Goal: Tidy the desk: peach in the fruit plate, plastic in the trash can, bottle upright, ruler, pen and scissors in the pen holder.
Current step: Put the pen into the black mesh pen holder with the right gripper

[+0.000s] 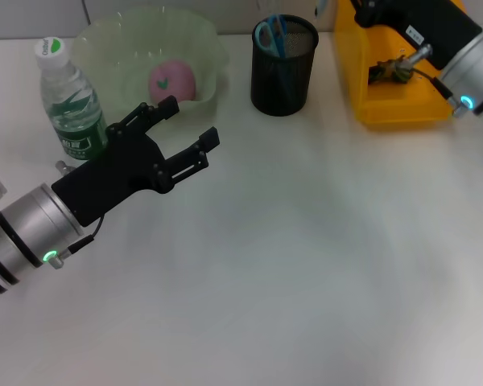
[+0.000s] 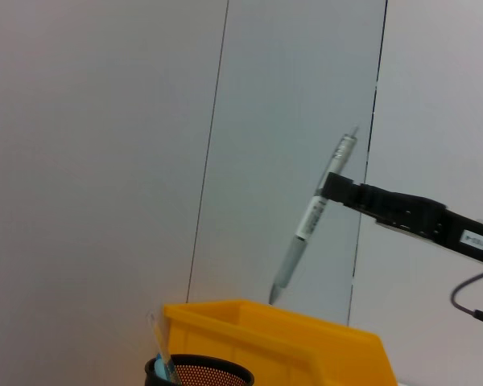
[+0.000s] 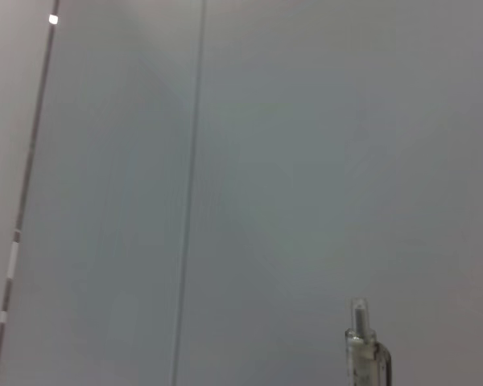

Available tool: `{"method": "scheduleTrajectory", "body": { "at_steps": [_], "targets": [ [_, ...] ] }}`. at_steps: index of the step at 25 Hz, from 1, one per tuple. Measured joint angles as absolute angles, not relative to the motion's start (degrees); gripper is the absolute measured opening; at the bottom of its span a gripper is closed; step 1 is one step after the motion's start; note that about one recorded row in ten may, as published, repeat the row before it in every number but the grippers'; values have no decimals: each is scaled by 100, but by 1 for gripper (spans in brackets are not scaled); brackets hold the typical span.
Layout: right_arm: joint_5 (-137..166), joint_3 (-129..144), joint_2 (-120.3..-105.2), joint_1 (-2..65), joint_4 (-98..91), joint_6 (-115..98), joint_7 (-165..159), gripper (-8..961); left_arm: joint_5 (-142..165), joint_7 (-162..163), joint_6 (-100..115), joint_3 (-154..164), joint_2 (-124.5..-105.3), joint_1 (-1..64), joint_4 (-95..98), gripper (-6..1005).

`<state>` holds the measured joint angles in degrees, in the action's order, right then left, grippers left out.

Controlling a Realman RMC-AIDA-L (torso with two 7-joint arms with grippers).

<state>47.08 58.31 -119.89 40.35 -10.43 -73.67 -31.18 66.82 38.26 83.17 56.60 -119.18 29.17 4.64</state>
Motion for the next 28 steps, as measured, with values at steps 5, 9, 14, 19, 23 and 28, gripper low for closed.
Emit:
{"method": "scheduleTrajectory", "body": {
  "at_steps": [5,9,14,19,23,28],
  "targets": [
    [4692,5827,-11988,4353,-1041,-6613,-3118,192,6682,3823,8294,5660,-11918,2939,417,831],
    [4689,5861,-11988,4621,-974,-6083,-3145,197,6682,3823,8293,5660,-11918,2940,389,831],
    [4690,5875,-11988,4868,-837,-5713,-3303,205,6683,3823,8295,5660,-11918,2943,370,831],
    [4723,6036,-11988,4966,-818,-5307,-3686,212,6684,3823,8296,5660,-11918,2944,362,831],
    [4728,6220,-11988,4992,-830,-5005,-3991,217,6687,3823,8294,5660,-11918,2938,357,831],
    [4740,6473,-11988,5045,-844,-4673,-4270,225,6689,3791,8298,5664,-11918,2920,357,831]
  ]
}}
